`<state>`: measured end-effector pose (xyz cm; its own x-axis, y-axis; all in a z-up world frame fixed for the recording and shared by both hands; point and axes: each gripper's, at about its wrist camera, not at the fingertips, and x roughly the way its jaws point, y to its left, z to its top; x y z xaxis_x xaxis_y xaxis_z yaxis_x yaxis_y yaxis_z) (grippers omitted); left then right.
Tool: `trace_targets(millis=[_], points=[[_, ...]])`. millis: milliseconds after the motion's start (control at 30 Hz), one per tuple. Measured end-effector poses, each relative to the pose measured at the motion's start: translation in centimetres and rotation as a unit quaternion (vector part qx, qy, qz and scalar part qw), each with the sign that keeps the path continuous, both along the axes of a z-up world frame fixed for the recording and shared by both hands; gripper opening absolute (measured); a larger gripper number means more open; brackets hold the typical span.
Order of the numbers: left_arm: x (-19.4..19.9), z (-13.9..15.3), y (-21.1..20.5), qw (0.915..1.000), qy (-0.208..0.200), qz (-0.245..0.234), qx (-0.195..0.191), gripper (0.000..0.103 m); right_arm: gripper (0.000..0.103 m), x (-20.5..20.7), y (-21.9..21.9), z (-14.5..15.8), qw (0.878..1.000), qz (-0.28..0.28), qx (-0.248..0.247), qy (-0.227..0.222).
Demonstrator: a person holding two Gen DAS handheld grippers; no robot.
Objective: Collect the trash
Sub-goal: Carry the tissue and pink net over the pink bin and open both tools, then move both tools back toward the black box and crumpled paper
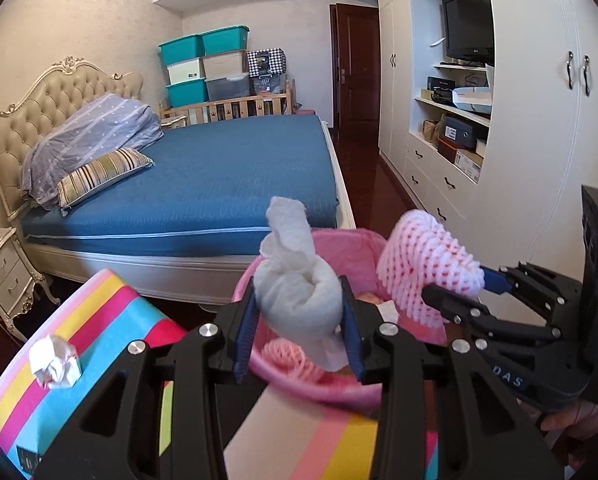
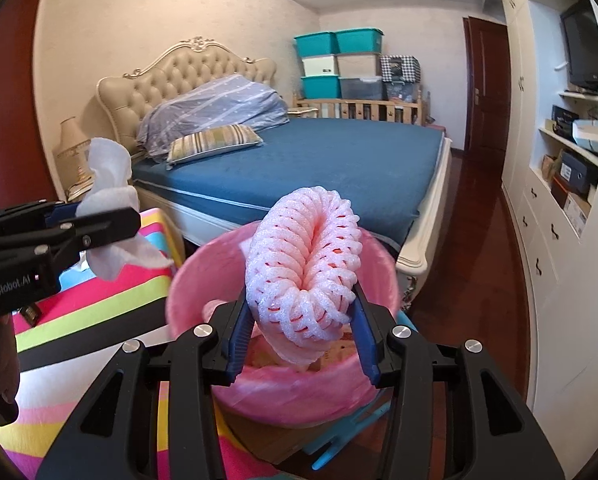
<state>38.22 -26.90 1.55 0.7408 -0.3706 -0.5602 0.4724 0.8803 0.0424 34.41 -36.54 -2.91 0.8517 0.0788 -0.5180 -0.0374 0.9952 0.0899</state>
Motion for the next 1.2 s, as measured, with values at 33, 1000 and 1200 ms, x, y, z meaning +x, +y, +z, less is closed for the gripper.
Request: trace_targets(millis=[33,1000,1200], points=[[0.6,0.0,-0.4,1.0000,0.001,0.001,-0.002,0.038,0.045,0.3,-0.2,-0.1,1.000,-0.001,-0.001,0.001],[-4.1,-4.9,7.3,0.9937,-0.015,0.089,0.066,0.098,0.074,-3.6,5.1,-1.9,0.999,0.034,-0.027,0.012],[-6.9,-6.0,11.5,0.9907,-0.001,0.122,0.061,0.098,0.076,-4.3,9.2,-2.4,0.997,0.068,-0.025,0.028]])
